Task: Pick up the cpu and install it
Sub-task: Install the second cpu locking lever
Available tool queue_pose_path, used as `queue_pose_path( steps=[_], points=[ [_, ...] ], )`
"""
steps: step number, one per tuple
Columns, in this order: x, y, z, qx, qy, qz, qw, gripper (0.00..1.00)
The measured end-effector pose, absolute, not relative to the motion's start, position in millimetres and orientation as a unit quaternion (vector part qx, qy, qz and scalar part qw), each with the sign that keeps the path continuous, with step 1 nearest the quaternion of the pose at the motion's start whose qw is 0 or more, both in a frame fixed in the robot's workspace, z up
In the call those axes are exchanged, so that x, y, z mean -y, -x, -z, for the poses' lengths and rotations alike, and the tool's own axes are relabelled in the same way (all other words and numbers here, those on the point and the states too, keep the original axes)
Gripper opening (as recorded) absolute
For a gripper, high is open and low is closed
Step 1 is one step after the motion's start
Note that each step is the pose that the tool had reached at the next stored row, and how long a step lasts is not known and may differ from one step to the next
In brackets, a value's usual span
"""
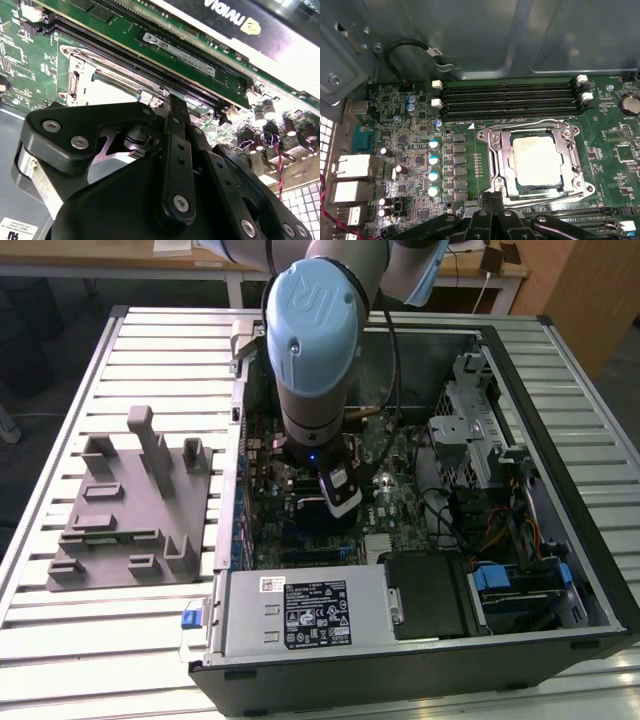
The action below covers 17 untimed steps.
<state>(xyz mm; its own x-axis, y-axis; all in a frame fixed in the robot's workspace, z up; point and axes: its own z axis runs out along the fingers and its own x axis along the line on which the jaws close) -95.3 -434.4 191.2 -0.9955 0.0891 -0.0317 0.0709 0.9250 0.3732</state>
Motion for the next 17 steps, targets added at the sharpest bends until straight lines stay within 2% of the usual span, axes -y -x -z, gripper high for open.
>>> queue_pose_path(
  steps=[17],
  points=[
    [432.4, 95.8, -189.2, -0.981, -0.041, -0.190, 0.024, 0.11]
  ],
)
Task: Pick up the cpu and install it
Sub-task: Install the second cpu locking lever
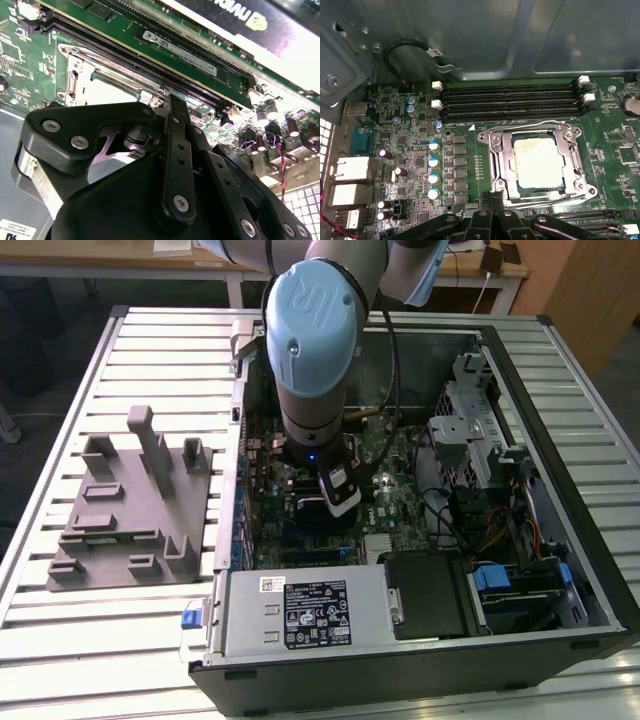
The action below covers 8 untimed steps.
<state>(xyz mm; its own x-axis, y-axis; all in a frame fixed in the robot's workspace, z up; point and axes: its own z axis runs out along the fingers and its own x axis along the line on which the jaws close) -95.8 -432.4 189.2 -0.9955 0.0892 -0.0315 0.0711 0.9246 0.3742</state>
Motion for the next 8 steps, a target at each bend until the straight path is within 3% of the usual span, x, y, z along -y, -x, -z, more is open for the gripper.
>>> queue_pose_path(
  steps=[8],
  points=[
    [430.9, 97.5, -186.3, -0.981, -0.041, -0.190, 0.024, 0.11]
  ],
)
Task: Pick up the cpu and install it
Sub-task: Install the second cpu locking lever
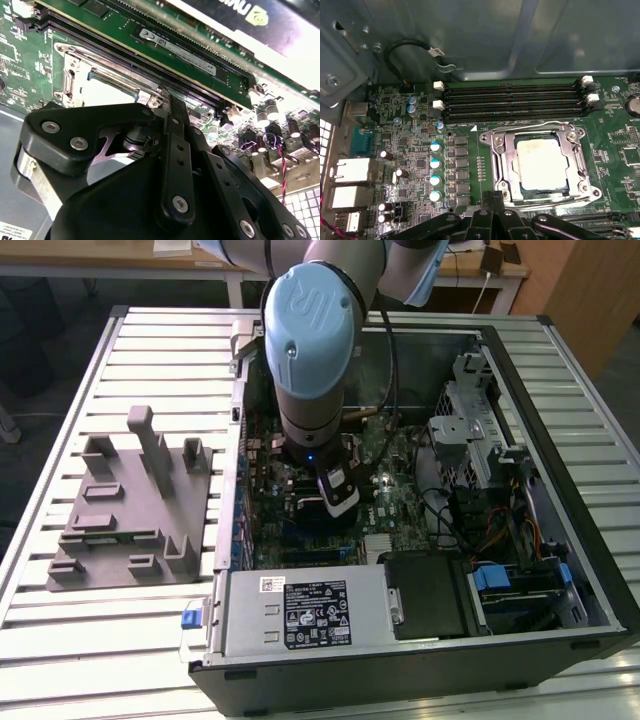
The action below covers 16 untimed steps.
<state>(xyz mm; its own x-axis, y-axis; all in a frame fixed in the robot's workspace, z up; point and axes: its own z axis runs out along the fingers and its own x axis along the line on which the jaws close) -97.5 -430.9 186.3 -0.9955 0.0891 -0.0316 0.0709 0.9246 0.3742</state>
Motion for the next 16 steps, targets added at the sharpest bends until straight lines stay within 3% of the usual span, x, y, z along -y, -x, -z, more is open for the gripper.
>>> queue_pose_path(
  steps=[16],
  points=[
    [430.2, 99.3, -187.8, -0.981, -0.041, -0.189, 0.024, 0.11]
  ],
)
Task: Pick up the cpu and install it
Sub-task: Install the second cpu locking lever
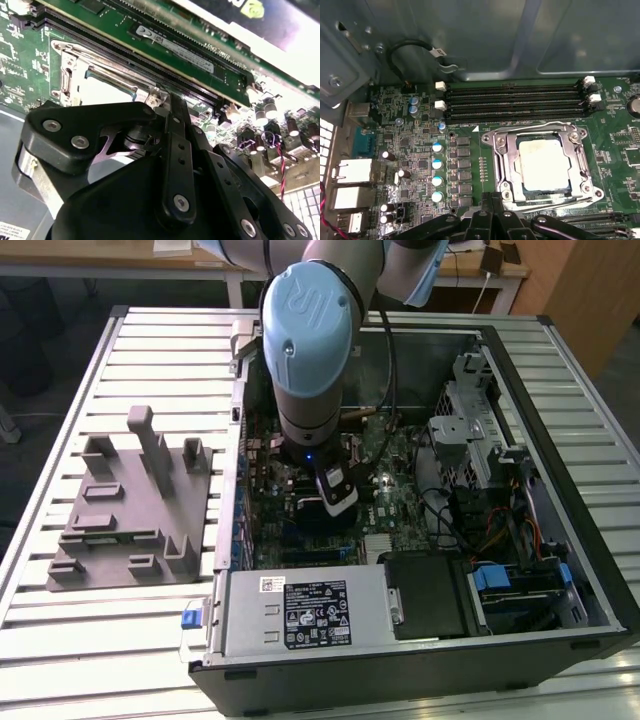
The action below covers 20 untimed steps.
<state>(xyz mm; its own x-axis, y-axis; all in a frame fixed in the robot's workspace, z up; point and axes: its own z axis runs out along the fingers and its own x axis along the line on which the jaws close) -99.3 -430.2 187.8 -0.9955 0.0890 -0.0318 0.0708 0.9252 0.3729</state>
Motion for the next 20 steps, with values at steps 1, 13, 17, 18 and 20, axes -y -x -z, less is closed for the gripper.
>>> queue_pose_path(
  steps=[1, 13, 17, 18, 20],
  points=[
    [430, 99, -189, -0.981, -0.041, -0.189, 0.024, 0.11],
    [430, 99, -211, -0.983, -0.041, -0.179, 0.025, 0.11],
    [429, 99, -214, -0.986, -0.041, -0.157, 0.026, 0.11],
    [429, 99, -214, -0.987, -0.041, -0.152, 0.026, 0.11],
    [429, 99, -214, -0.987, -0.042, -0.151, 0.026, 0.11]
  ],
)
